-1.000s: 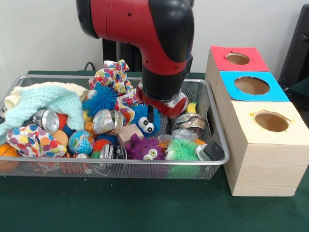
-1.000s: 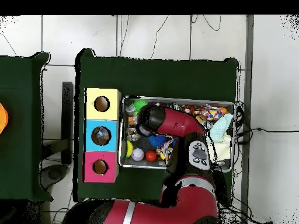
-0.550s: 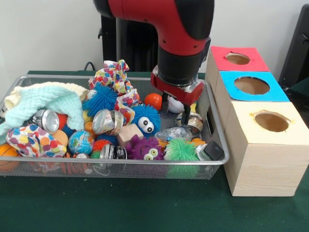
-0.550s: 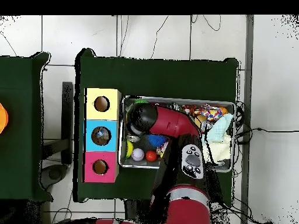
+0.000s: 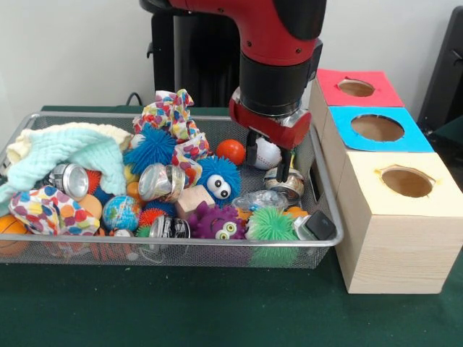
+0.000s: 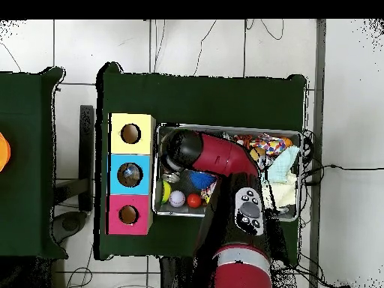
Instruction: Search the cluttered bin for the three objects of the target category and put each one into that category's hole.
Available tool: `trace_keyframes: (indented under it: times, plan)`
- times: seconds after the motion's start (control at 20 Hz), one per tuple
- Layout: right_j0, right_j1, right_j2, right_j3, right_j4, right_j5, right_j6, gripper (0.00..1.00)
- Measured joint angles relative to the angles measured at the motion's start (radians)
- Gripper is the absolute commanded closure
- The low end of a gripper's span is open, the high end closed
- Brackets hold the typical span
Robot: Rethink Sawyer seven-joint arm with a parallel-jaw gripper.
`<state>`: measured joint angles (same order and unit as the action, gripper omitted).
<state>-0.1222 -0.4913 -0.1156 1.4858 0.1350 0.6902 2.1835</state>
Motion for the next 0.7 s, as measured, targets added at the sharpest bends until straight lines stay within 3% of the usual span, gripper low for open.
trace_keyframes:
  times: [0.7]
  plan:
    - [-0.019, 0.096, 0.0, -0.012, -0.001, -0.001, 0.0, 0.0]
